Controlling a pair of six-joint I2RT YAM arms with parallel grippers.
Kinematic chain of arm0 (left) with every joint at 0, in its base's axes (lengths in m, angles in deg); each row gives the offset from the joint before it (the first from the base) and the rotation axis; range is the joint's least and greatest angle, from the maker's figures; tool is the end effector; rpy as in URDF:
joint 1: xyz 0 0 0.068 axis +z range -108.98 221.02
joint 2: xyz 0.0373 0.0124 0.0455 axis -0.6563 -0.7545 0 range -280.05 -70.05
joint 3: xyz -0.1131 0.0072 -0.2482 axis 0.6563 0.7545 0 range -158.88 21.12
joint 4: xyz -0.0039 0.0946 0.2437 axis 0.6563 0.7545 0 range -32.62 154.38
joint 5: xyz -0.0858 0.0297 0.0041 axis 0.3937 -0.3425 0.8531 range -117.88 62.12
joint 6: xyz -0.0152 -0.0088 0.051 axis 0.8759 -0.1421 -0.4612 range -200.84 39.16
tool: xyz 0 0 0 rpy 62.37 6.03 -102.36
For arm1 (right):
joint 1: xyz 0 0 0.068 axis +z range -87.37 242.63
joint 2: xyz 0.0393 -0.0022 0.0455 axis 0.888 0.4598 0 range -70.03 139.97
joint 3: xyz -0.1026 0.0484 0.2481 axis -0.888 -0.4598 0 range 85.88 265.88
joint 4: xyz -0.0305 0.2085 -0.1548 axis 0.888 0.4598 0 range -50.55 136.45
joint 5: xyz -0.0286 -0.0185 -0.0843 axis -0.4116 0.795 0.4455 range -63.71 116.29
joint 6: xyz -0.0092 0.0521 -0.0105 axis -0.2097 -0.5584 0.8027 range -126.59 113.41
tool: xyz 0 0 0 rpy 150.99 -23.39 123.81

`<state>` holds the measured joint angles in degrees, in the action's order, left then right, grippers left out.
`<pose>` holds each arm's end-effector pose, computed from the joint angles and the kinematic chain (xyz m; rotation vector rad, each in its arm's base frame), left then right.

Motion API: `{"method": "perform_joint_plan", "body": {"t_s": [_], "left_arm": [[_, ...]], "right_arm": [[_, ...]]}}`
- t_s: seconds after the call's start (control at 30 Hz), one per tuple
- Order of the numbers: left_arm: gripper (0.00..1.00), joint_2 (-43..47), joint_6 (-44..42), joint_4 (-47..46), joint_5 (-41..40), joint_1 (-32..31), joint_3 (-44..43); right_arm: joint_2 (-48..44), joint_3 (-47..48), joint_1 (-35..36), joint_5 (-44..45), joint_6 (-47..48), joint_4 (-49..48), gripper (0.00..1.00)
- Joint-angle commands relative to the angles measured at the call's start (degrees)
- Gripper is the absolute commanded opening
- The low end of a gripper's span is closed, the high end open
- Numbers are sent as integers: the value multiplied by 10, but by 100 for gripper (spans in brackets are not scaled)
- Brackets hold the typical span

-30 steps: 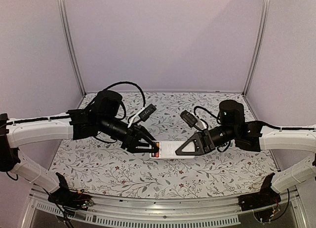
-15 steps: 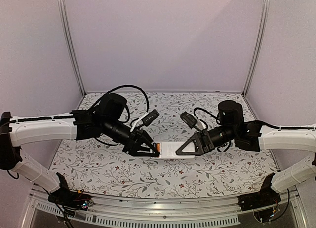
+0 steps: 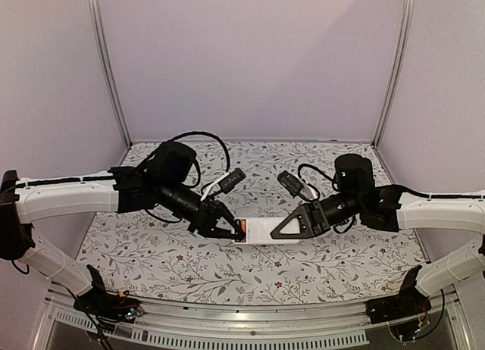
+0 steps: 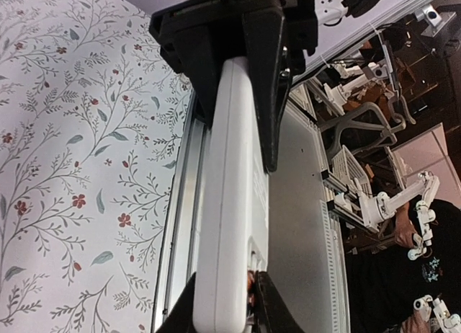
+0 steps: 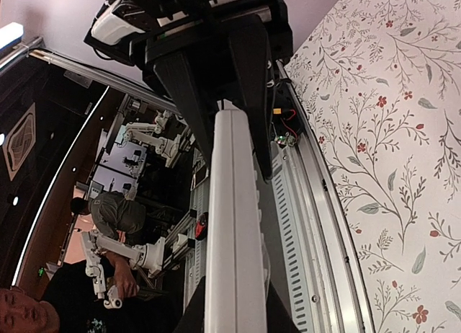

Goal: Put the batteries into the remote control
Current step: Load the battery into the battery compartment.

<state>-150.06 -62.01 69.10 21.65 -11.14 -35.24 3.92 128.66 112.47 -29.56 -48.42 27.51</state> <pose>0.1637 -0.2550 0.2740 1.2120 2.0937 -1.5896 0.1558 0.2302 0.2607 -0.9582 2.0892 1.8907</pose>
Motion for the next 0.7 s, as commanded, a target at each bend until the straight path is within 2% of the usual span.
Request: {"method": "perform_joint_plan", "body": {"t_s": [0.0,0.07,0.2,0.3,0.4,0.47,0.53,0.6,0.67], "left_arm": [[27,-18,-16,5,-40,5,-11],[50,-9,-25,2,-42,5,-10],[73,28,-52,-2,-80,5,0],[98,72,-88,-3,-139,-4,14],[99,93,-95,-4,-178,-6,22],[92,69,-85,5,-127,-6,10],[93,65,-98,7,-128,-15,8],[99,76,-145,24,-188,-44,7],[99,86,-195,45,-254,-75,2]], "right_arm": [[-8,12,0,-25,-21,-18,0],[-7,12,-1,-24,-16,-11,0],[-4,16,-1,-15,16,42,0],[-5,20,-1,-8,41,70,0],[-9,23,-2,-9,49,80,0],[-11,31,-2,-12,65,96,0],[-7,40,-2,-11,74,115,0],[1,45,-2,-11,77,119,0],[9,46,-2,-9,71,119,0]]}}
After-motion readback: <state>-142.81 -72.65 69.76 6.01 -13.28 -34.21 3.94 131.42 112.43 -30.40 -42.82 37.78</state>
